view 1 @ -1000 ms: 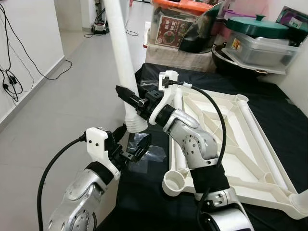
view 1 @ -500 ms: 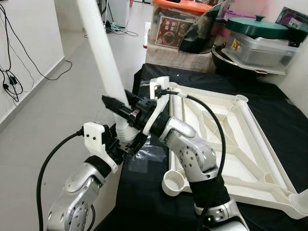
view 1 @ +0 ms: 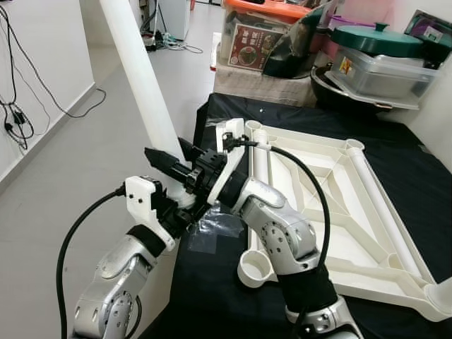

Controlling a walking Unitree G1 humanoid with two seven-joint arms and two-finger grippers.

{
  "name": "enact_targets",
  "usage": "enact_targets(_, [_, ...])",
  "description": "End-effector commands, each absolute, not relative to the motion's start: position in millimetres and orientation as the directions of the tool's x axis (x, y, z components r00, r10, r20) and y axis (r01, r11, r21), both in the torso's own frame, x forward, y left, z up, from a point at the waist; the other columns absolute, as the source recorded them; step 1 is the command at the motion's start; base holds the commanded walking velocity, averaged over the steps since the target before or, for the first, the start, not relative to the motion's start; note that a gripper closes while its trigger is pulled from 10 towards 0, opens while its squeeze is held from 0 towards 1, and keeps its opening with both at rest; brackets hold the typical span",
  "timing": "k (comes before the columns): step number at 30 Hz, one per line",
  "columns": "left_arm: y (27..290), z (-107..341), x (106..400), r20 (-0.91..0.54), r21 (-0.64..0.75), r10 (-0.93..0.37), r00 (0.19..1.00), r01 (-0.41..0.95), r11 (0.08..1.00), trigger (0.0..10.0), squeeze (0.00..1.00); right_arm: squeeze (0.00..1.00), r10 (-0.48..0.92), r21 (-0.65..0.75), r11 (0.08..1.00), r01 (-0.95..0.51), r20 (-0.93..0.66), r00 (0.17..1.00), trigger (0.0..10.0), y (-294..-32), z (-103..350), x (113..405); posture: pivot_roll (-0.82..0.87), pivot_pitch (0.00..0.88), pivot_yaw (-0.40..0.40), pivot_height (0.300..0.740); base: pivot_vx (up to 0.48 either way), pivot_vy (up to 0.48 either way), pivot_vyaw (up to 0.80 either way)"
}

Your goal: Building children table

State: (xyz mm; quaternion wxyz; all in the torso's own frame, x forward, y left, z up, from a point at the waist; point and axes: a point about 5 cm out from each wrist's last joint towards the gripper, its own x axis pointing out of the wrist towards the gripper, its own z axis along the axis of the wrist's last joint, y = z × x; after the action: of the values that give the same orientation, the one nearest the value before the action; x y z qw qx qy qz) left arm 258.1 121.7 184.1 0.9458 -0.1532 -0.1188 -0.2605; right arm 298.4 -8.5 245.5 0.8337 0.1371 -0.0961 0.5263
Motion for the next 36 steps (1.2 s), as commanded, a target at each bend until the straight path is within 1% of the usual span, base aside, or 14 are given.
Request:
enact_targets(1, [123.4,185.0,259.2,0.314,-0.218,-0.432,0.845,0.507,0.834,0.0,0.0,0.0,0.843,0.129,0.415,-0.901,0.318,0.434,0.0,-10.3,245.9,297.1,0.1,0.0,-0.14,0.74,0.0,0.0,0.0])
enact_targets(6, [126.7,187.3,259.9,0.306,-0.165,-0.424,0.852,0.486,0.858,0.0,0.0,0.0,0.829,0.16,0.443,-0.882,0.303,0.471,0.0,-11.6,242.8,301.7,0.11,0.0,-0.141,0.74,0.0,0.0,0.0])
enact_targets(7, [127.2,187.1,259.9,0.286,-0.118,-0.435,0.854,0.482,0.868,0.0,0.0,0.0,0.835,0.174,0.449,-0.876,0.266,0.481,10.0,-11.2,239.6,304.0,0.11,0.0,-0.14,0.74,0.0,0.0,0.0])
enact_targets(8, [127.2,187.1,259.9,0.286,-0.118,-0.435,0.854,0.482,0.868,0.0,0.0,0.0,0.835,0.174,0.449,-0.876,0.266,0.481,10.0,-11.2,239.6,304.0,0.11,0.0,-0.14,0.74,0.0,0.0,0.0])
enact_targets(10, [127.8,186.8,259.7,0.259,-0.049,-0.452,0.854,0.478,0.877,0.0,0.0,0.0,0.847,0.211,0.435,-0.875,0.232,0.477,10.0,-11.0,235.2,305.1,0.11,0.0,-0.14,0.74,0.0,0.0,0.0])
enact_targets(11, [128.1,186.5,258.4,0.236,0.011,-0.473,0.849,0.485,0.875,0.0,0.0,1.0,0.853,0.213,0.431,-0.877,0.219,0.473,10.0,-12.2,234.0,305.6,0.11,0.0,-0.14,0.74,0.0,0.0,0.0])
enact_targets(14, [128.3,185.8,256.9,0.214,0.071,-0.496,0.842,0.493,0.867,0.0,0.0,1.0,0.857,0.207,0.431,-0.879,0.211,0.47,10.0,-13.7,233.3,305.7,0.11,0.0,-0.14,0.74,0.0,0.0,0.0])
enact_targets(15, [128.9,184.0,253.3,0.18,0.138,-0.53,0.829,0.512,0.848,10.0,0.0,0.0,0.865,0.226,0.422,-0.878,0.191,0.465,10.0,-14.3,233.3,307.1,0.11,0.0,-0.139,0.74,0.0,0.0,0.0])
enact_targets(17, [129.6,181.6,249.2,0.141,0.205,-0.566,0.812,0.535,0.82,10.0,0.0,0.0,0.873,0.251,0.411,-0.876,0.169,0.458,10.0,-14.5,233.5,308.4,0.11,0.0,-0.139,0.74,0.0,0.0,0.0])
enact_targets(18, [132.2,179.6,246.8,0.117,0.238,-0.578,0.807,0.542,0.806,10.0,0.0,0.0,0.872,0.325,0.386,-0.863,0.177,0.456,10.0,-15.0,237.7,311.0,0.12,0.0,-0.137,0.74,0.0,0.0,0.0])
enact_targets(21, [134.0,178.4,245.6,0.105,0.253,-0.583,0.806,0.545,0.799,10.0,0.0,0.0,0.872,0.373,0.364,-0.853,0.186,0.453,10.0,-15.1,240.8,312.4,0.12,0.0,-0.137,0.74,0.0,0.0,0.0])
enact_targets(23, [135.2,176.2,243.9,0.082,0.28,-0.597,0.798,0.556,0.782,10.0,0.0,0.0,0.866,0.456,0.316,-0.832,0.219,0.449,10.0,-13.2,247.9,314.0,0.12,0.0,-0.139,0.74,0.0,0.0,0.0])
enact_targets(29, [126.8,171.1,243.1,0.063,0.286,-0.622,0.781,0.583,0.76,10.0,0.0,0.0,0.856,0.474,0.301,-0.827,0.249,0.454,10.0,-5.1,256.1,314.7,0.12,0.0,-0.134,0.74,0.0,0.0,0.0])
enact_targets(36, [123.3,168.0,241.2,0.048,0.292,-0.636,0.77,0.598,0.747,10.0,0.0,0.0,0.859,0.5,0.282,-0.819,0.249,0.448,10.0,-2.9,255.7,313.4,0.12,0.0,-0.134,0.74,0.0,0.0,0.0])
